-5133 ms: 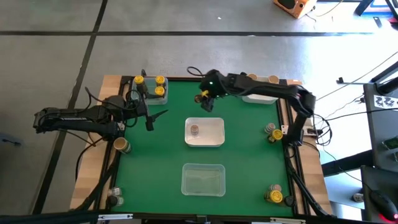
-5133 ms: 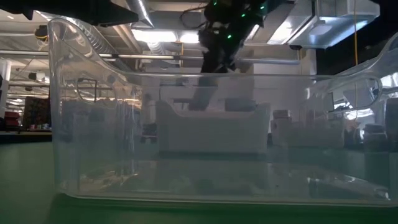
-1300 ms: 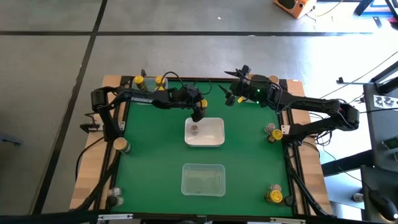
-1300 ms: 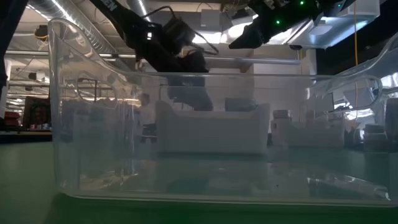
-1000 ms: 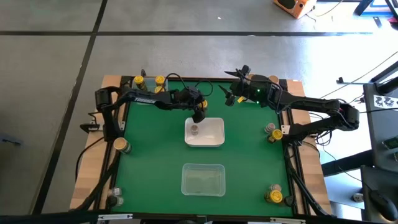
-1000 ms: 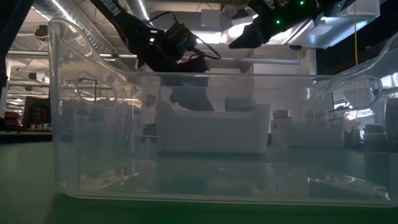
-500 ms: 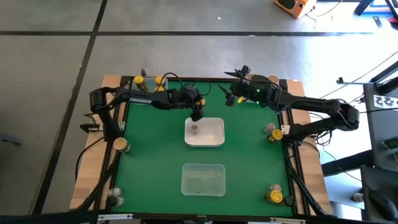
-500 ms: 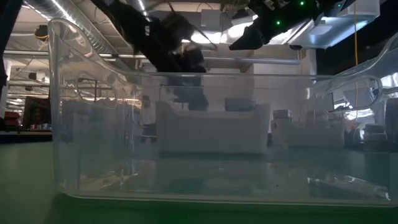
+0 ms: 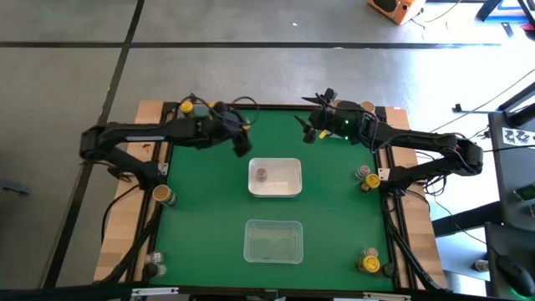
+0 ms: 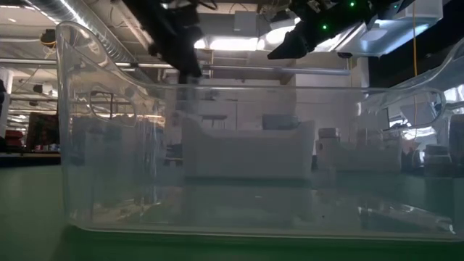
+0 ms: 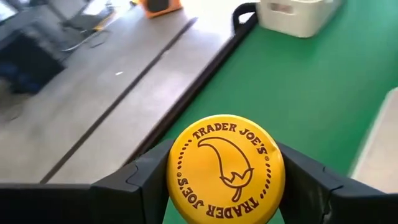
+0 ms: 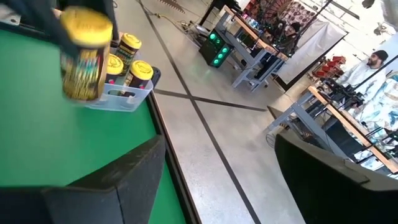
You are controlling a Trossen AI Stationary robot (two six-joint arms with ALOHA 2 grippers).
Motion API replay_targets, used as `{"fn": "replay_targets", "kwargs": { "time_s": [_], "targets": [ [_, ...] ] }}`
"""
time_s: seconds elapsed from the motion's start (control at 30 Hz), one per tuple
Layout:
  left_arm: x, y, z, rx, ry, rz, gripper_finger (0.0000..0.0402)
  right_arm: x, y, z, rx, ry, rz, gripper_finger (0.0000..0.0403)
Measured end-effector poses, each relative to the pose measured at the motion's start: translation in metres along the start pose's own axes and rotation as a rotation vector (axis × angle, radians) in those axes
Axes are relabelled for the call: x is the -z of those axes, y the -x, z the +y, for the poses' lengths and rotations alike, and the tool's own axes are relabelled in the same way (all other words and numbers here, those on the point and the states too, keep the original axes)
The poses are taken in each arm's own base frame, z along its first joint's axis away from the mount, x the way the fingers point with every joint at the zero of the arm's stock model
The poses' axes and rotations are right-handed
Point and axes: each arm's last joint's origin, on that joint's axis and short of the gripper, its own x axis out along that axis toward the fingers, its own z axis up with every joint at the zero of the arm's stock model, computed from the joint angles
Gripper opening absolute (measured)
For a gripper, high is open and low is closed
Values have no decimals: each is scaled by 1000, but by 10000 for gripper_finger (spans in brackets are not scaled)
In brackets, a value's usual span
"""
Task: Sort spices by type
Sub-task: Put the middle left yellow seasoning bottle into the top transparent bin
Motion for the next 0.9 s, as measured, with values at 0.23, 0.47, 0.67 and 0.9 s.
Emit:
{"fn": "replay_targets", "kwargs": {
  "time_s": [0.23,0.47,0.67,0.9],
  "targets": [
    [10,36,27,-152,55,40,224,0,0,0,1,-1,-2,305],
    [23,53,47,-384,140,80,224,0,0,0,2,-1,-2,305],
    [38,46,58,-536,229,129,224,0,0,0,1,-1,-2,305],
    [65,26,68,-626,317,203,224,0,0,0,1,-1,-2,305]
  ]
}}
